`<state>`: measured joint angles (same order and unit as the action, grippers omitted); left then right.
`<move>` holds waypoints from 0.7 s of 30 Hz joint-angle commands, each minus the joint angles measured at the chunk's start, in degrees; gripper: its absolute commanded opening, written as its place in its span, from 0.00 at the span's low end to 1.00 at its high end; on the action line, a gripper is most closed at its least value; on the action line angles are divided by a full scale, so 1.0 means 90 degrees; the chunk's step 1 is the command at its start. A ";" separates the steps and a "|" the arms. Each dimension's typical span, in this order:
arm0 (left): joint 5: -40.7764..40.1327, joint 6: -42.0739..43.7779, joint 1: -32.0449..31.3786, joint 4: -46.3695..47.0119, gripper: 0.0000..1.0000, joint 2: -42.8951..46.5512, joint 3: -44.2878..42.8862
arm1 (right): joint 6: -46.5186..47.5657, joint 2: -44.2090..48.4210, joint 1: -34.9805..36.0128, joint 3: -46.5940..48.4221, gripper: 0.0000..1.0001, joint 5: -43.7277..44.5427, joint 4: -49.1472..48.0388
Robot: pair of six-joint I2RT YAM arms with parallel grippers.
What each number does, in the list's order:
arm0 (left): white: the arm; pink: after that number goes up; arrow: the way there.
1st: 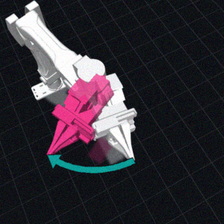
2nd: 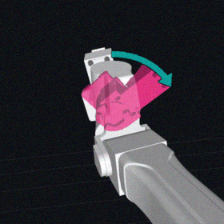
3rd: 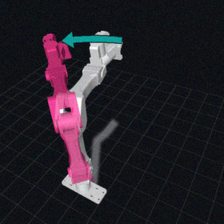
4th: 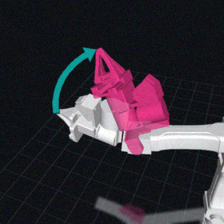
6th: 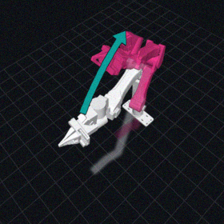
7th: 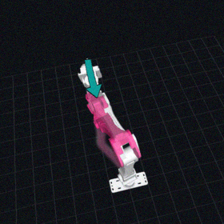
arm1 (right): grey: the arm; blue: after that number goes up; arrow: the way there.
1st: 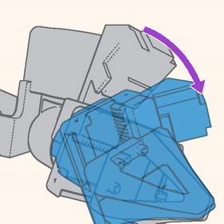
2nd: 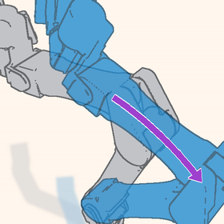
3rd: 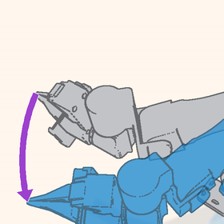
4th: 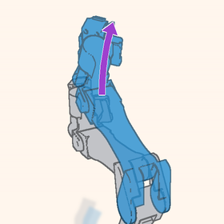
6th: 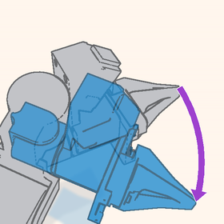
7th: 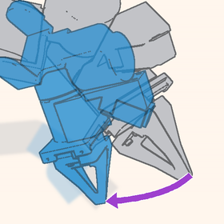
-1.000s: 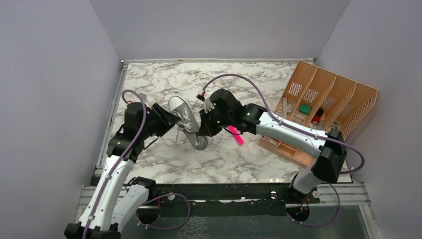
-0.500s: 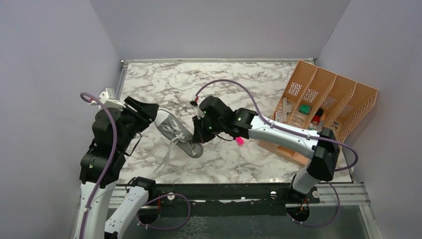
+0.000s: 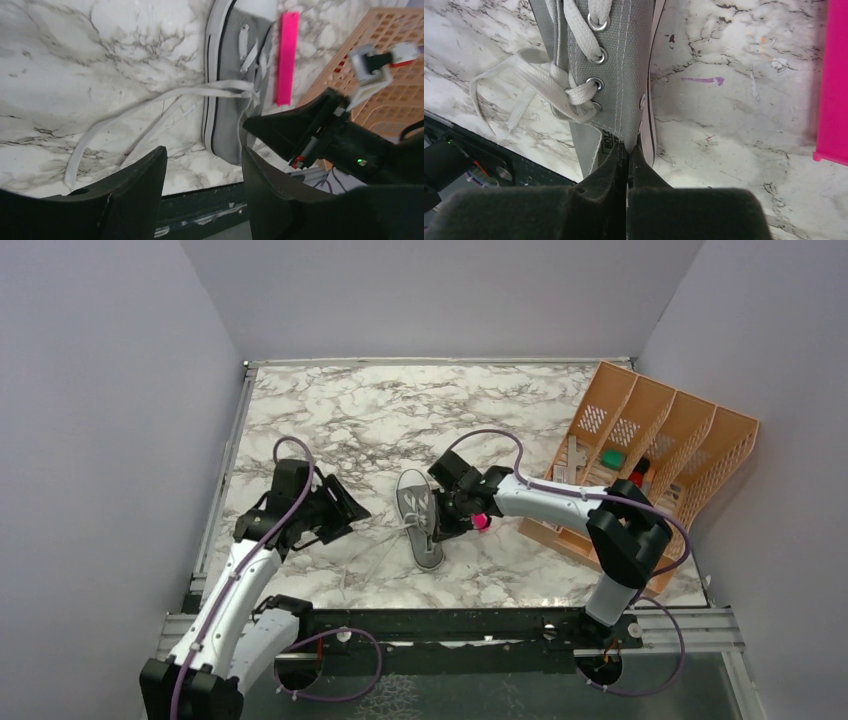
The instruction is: Tie the shoes
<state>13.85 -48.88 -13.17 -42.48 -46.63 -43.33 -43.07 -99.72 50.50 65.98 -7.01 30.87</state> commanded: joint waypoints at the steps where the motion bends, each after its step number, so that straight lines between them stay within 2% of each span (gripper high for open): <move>1: 0.1410 0.0269 0.0023 0.0726 0.58 -0.0598 0.0687 | 0.0019 0.0290 -0.0141 -0.0423 0.01 -0.0360 -0.0574; 3: 0.1421 0.0697 0.0007 0.0712 0.57 -0.1047 0.0727 | 0.0144 0.0368 -0.0227 -0.0643 0.01 -0.0632 -0.0797; 5: 0.1260 0.1035 -0.0053 0.0697 0.58 -0.1428 0.0680 | 0.0261 0.0399 -0.0269 -0.0690 0.06 -0.0776 -0.0870; 9: 0.0826 0.1526 -0.0214 0.0687 0.57 -0.2260 0.0470 | 0.0558 0.0473 -0.0279 -0.0630 0.28 -0.0947 -0.0831; 11: 0.0622 0.1789 -0.0311 0.0631 0.46 -0.2738 0.0331 | 0.0743 0.0560 -0.0282 -0.0590 0.40 -0.0909 -0.0669; 12: 0.0466 0.1873 -0.0369 0.0572 0.45 -0.3002 0.0247 | 0.0871 0.0650 -0.0279 -0.0583 0.43 -0.0895 -0.0650; 15: -0.0203 0.1964 -0.0675 0.0386 0.49 -0.3225 0.0054 | 0.1175 0.1174 -0.0282 -0.0740 0.48 -0.0809 -0.0700; 21: -0.1043 0.2131 -0.1188 0.0039 0.57 -0.3715 -0.0220 | 0.1565 0.2164 -0.0279 -0.0838 0.53 -0.0388 -0.0603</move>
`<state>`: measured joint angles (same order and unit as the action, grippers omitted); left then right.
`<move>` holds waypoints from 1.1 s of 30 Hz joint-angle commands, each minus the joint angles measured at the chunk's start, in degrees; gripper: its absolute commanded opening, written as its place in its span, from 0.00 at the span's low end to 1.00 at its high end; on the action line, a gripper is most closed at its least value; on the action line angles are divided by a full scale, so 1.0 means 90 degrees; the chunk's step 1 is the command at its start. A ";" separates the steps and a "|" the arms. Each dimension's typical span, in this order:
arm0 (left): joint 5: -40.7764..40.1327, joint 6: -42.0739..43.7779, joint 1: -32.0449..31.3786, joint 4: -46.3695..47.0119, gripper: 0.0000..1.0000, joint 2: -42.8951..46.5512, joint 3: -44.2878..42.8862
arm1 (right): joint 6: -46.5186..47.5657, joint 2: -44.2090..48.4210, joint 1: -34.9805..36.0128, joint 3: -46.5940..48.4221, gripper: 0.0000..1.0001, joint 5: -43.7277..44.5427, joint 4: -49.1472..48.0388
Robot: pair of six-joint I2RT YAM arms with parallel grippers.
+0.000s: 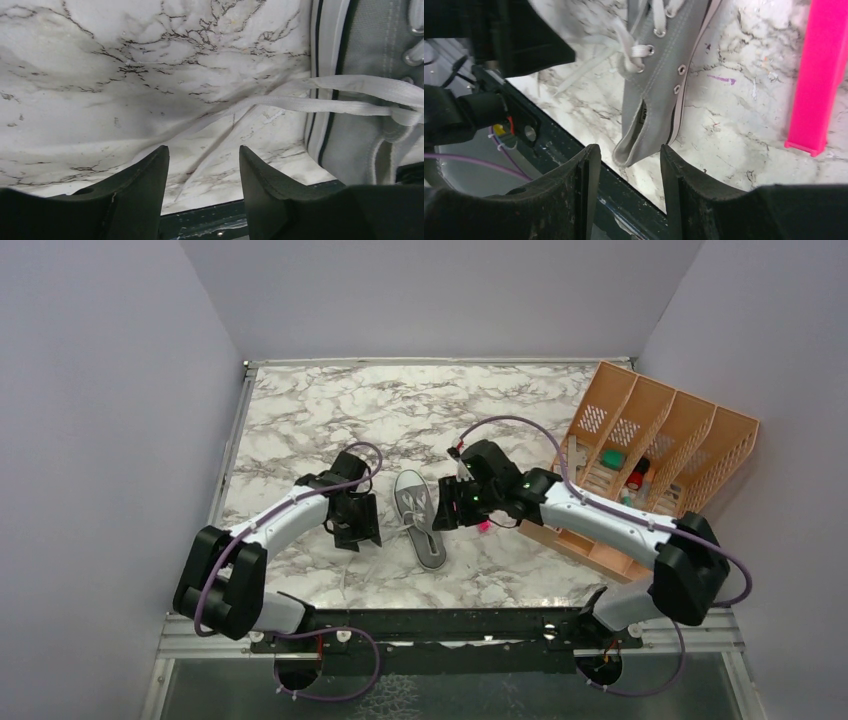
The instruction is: Tie the shoes
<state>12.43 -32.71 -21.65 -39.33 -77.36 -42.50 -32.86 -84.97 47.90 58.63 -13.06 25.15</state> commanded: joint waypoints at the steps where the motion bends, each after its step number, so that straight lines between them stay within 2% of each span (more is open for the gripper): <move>1: -0.0951 0.0385 -0.0275 -0.0325 0.58 -0.0393 -0.0359 | 0.0467 0.0618 0.0010 -0.0043 0.53 0.0320 0.0051; 7: -0.1482 0.0586 -0.0472 -0.0694 0.64 -0.0771 -0.0670 | 0.0525 0.0999 -0.0009 -0.0225 0.54 0.0354 -0.0031; 13: -0.1190 0.0538 -0.0813 -0.0694 0.61 -0.1329 -0.0619 | 0.0567 0.1076 -0.0058 -0.0239 0.55 0.0330 -0.0179; 15: -0.1219 0.0362 -0.0992 -0.0705 0.53 -0.1428 -0.0580 | 0.0597 0.1091 -0.0091 -0.0205 0.55 0.0319 -0.0213; 17: -0.1328 0.0156 -0.1095 -0.0708 0.38 -0.1383 -0.0450 | 0.0627 0.1108 -0.0117 -0.0168 0.55 0.0310 -0.0234; 19: -0.1647 0.0050 -0.1100 -0.0737 0.14 -0.1292 -0.0392 | 0.0643 0.1129 -0.0144 -0.0162 0.56 0.0295 -0.0236; 21: -0.1774 0.0056 -0.1109 -0.0804 0.04 -0.1135 -0.0568 | 0.0671 0.1132 -0.0186 -0.0174 0.56 0.0266 -0.0207; 23: -0.1761 0.0164 -0.1120 -0.0834 0.00 -0.0918 -0.0900 | 0.0673 0.1134 -0.0265 -0.0212 0.57 0.0193 -0.0177; 29: -0.1203 0.0870 -0.1187 -0.0659 0.00 -0.0478 -0.2084 | 0.0685 0.1092 -0.0683 -0.0302 0.57 -0.0429 -0.0253; 33: -0.1045 0.1305 -0.1188 -0.0405 0.00 -0.0363 -0.2677 | 0.0777 0.0877 -0.0936 -0.0342 0.59 -0.1487 -0.0641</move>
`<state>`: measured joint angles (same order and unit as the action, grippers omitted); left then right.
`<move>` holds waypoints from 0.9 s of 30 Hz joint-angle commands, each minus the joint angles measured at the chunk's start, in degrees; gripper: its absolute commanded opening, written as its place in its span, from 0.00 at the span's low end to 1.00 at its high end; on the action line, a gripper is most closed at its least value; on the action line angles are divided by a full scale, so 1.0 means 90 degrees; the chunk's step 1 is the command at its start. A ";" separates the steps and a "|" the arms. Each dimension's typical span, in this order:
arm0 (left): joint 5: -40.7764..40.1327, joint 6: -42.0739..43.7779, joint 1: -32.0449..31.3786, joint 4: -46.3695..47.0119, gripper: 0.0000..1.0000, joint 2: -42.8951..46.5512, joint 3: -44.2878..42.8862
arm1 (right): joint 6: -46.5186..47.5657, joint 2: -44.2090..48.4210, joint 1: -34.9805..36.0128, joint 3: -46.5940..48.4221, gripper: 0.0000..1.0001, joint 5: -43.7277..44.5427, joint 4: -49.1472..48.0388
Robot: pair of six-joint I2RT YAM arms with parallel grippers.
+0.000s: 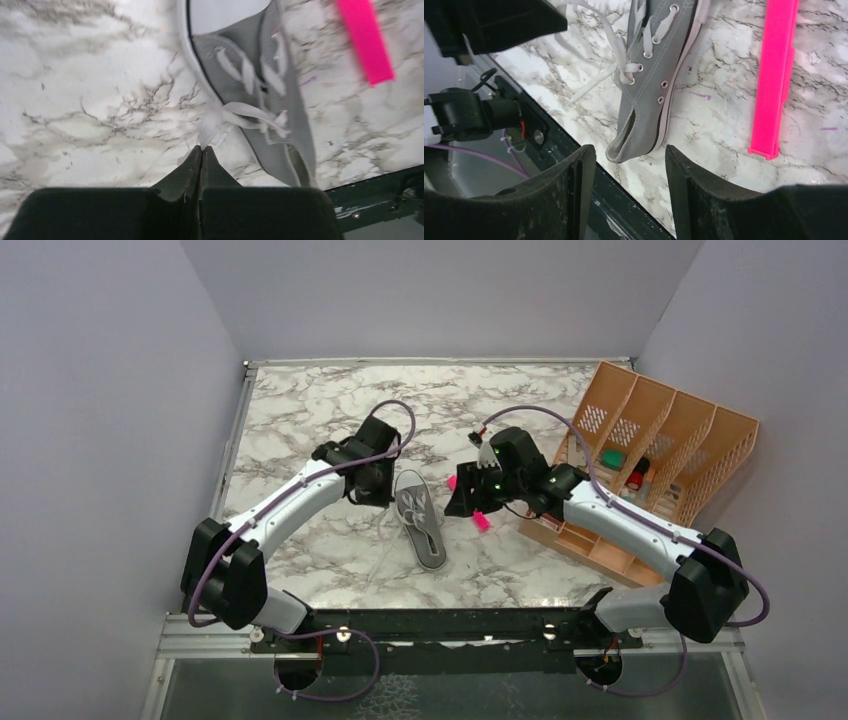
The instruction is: Tie the shoes
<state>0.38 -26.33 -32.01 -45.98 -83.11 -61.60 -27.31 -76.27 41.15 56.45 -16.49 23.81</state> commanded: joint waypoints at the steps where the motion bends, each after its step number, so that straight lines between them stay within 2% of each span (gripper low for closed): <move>1: 0.0286 0.0709 -0.0037 0.0422 0.00 0.0264 -0.0657 | 0.0218 -0.0217 -0.0238 -0.0094 0.59 -0.1462 -0.0659; 5: 0.0512 0.1070 -0.0037 0.0506 0.00 -0.0040 -0.1072 | 0.0869 -0.1148 -0.0270 0.0488 0.59 -0.2394 -0.0552; 8: 0.0850 0.1103 -0.0037 0.0515 0.00 -0.0298 -0.1264 | 0.1337 -0.1656 -0.0266 0.0886 0.55 -0.2462 -0.0558; 16: 0.0808 0.1199 -0.0037 0.0633 0.00 -0.0394 -0.1300 | 0.1745 -0.2634 -0.0271 0.1356 0.39 -0.2585 -0.1140; 22: 0.0761 0.1198 0.0027 0.0618 0.00 -0.0465 -0.1281 | 0.1924 -0.2963 -0.0225 0.1374 0.40 -0.2905 -0.1415; 27: 0.0915 0.1192 0.0141 0.0625 0.00 -0.0595 -0.1318 | 0.1913 -0.3071 -0.0036 0.1375 0.40 -0.2653 -0.1528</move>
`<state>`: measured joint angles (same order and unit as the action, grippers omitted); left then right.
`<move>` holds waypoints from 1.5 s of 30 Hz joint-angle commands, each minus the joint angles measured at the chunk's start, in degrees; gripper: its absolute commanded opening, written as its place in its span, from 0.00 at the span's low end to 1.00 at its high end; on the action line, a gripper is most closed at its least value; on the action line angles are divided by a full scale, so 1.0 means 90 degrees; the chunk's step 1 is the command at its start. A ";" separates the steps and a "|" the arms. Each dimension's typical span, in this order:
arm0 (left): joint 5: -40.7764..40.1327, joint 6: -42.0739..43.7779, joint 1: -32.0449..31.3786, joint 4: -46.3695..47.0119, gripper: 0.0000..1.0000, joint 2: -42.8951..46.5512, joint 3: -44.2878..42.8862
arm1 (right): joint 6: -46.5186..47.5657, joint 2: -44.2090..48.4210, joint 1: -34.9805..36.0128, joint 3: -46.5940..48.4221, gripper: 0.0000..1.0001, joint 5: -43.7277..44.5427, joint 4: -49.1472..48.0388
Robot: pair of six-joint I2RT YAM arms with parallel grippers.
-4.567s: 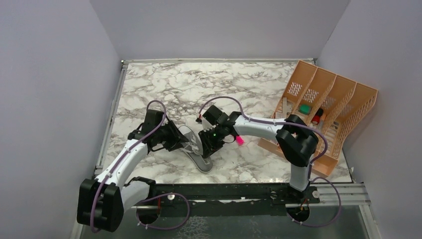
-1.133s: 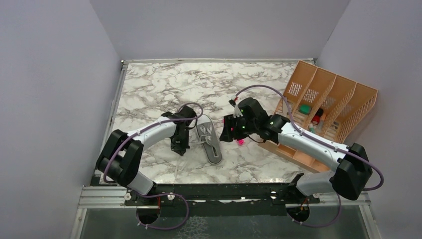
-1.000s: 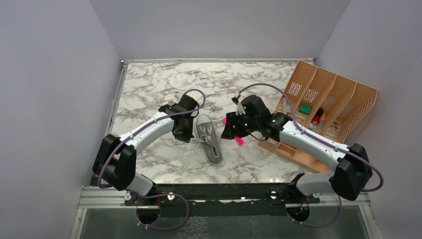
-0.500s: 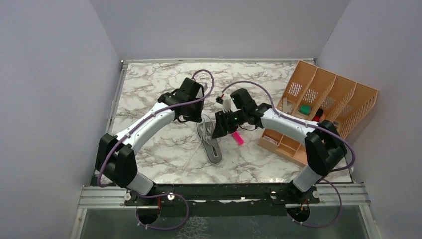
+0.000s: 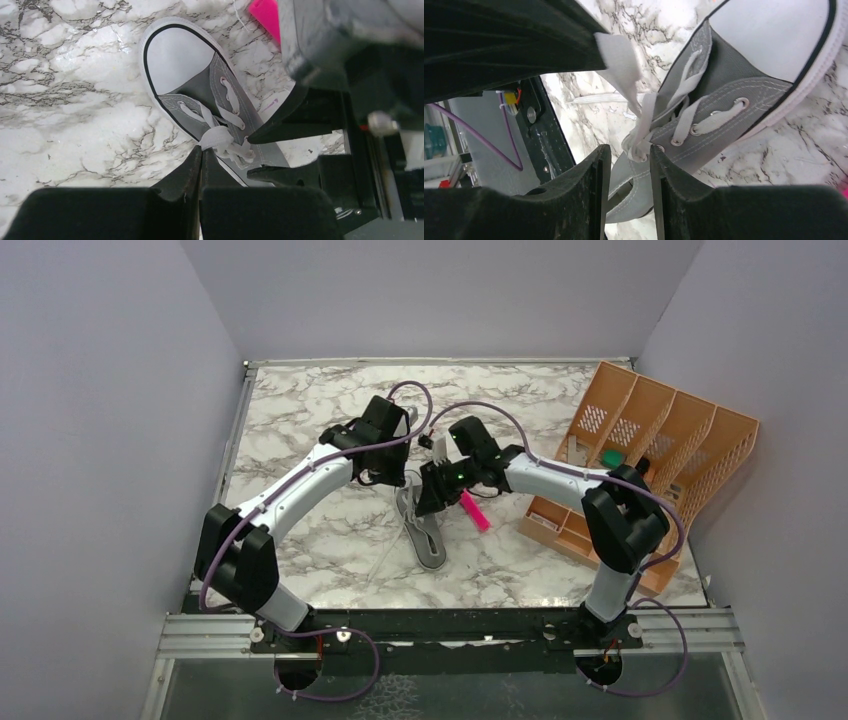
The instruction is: Tie the shoes
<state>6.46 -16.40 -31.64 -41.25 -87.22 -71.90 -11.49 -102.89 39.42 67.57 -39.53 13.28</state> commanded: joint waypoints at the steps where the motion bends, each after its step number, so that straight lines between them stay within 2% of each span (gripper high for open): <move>1: 0.0264 0.0093 0.0129 0.0099 0.00 -0.0162 -0.0189 | 0.0166 -0.0141 0.0188 0.0145 0.40 -0.0002 -0.0363; 5: 0.0395 0.0071 0.0244 0.0099 0.00 -0.0148 -0.0188 | 0.0271 -0.0358 0.0254 0.0274 0.39 0.0372 -0.0180; 10: 0.0631 -0.0041 0.0436 0.0087 0.00 -0.0036 -0.0145 | 0.0286 -0.0412 0.0303 0.0341 0.33 0.0750 -0.0197; 17: 0.1081 -0.0240 0.0825 -0.0042 0.00 0.0203 0.0066 | 0.0146 -0.0193 0.0303 0.0425 0.06 0.0948 -0.0008; 19: 0.1334 -0.0240 0.0975 -0.0062 0.00 0.0254 0.0101 | 0.0169 0.0129 0.0305 0.0164 0.02 0.0848 -0.0150; 24: 0.1700 0.0004 0.1020 -0.0069 0.00 0.0015 -0.0131 | 0.0649 0.0621 0.0304 -0.0677 0.01 0.0398 -0.0992; 27: 0.2350 0.0170 0.1020 -0.0065 0.00 -0.0471 -0.0377 | 0.0981 0.0592 0.0302 -0.0666 0.01 0.0200 -0.1117; 32: 0.2875 0.0527 0.1025 0.0000 0.00 -0.1183 -0.0699 | 0.1218 0.0589 0.0300 -0.0576 0.01 0.0183 -0.1166; 35: 0.3517 0.0633 0.1020 0.0198 0.00 -0.1505 -0.0598 | 0.1213 0.0666 0.0299 -0.0652 0.01 0.0295 -0.1406; 45: 0.4473 0.0962 0.0952 0.0507 0.03 -0.1715 0.0063 | 0.1090 0.0829 0.0299 -0.0661 0.01 0.1010 -0.1611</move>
<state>39.83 -10.70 -22.55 -38.41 -102.96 -73.63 -1.96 -98.04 41.91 61.65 -34.02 1.87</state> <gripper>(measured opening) 0.027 0.015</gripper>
